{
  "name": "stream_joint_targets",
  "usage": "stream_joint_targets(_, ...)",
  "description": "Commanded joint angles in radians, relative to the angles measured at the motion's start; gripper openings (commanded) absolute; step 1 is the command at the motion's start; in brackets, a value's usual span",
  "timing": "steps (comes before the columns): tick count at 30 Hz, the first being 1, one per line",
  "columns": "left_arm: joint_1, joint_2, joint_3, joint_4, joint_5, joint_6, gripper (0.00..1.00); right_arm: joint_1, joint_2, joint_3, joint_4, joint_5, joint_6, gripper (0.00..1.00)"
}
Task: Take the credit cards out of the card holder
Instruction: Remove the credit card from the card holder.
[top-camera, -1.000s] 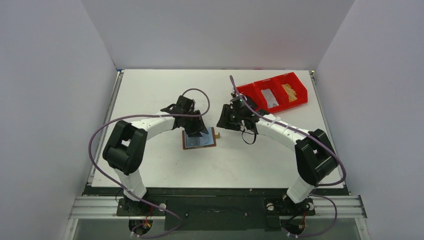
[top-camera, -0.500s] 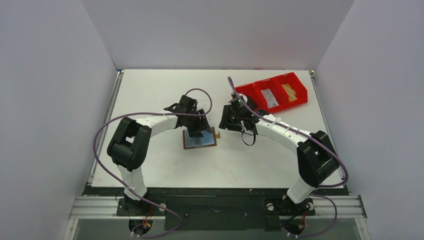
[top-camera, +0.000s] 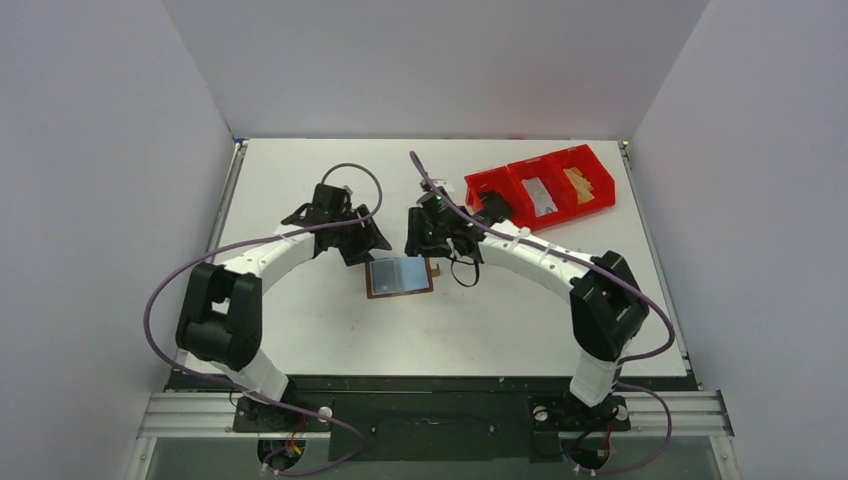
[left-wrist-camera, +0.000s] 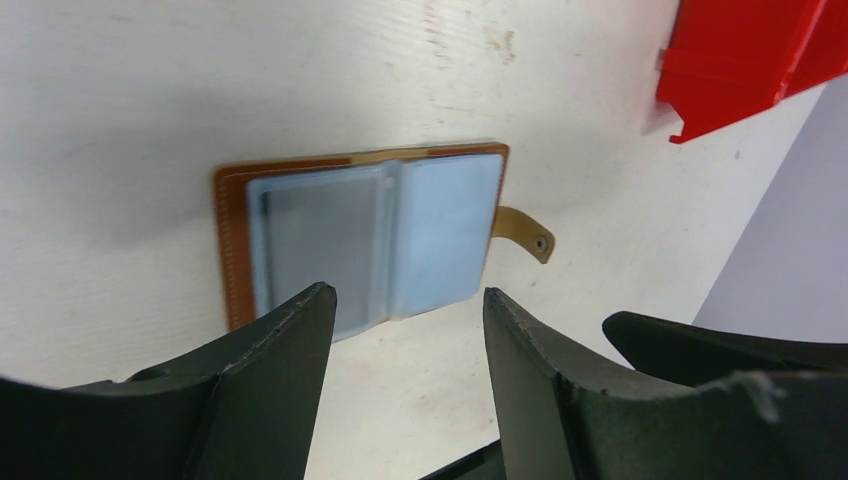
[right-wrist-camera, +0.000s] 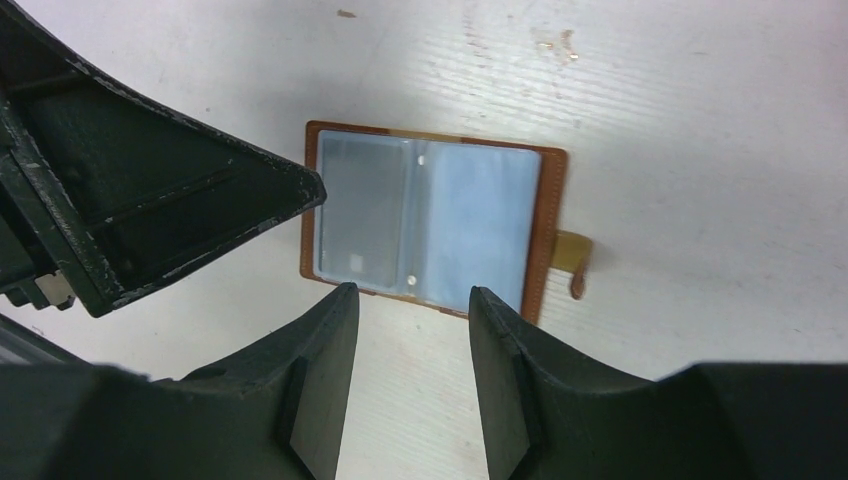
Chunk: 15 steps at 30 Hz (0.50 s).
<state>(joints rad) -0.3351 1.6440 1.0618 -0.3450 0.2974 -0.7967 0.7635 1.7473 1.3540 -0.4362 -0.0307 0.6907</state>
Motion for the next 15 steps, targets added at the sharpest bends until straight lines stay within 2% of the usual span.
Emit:
stream_joint_targets(1,0.058,-0.108,-0.049,-0.051,-0.040,0.034,0.54,0.049,0.074,0.101,-0.042,0.028,-0.027,0.41)
stream_joint_targets(7,0.142,-0.181,-0.124,-0.081,-0.059,0.063,0.54,0.097,0.213,0.250,-0.119,0.065,-0.065,0.42)
stream_joint_targets(15,0.170,-0.235,-0.187,-0.088,-0.049,0.087,0.54,0.126,0.346,0.364,-0.190,0.100,-0.100,0.46)
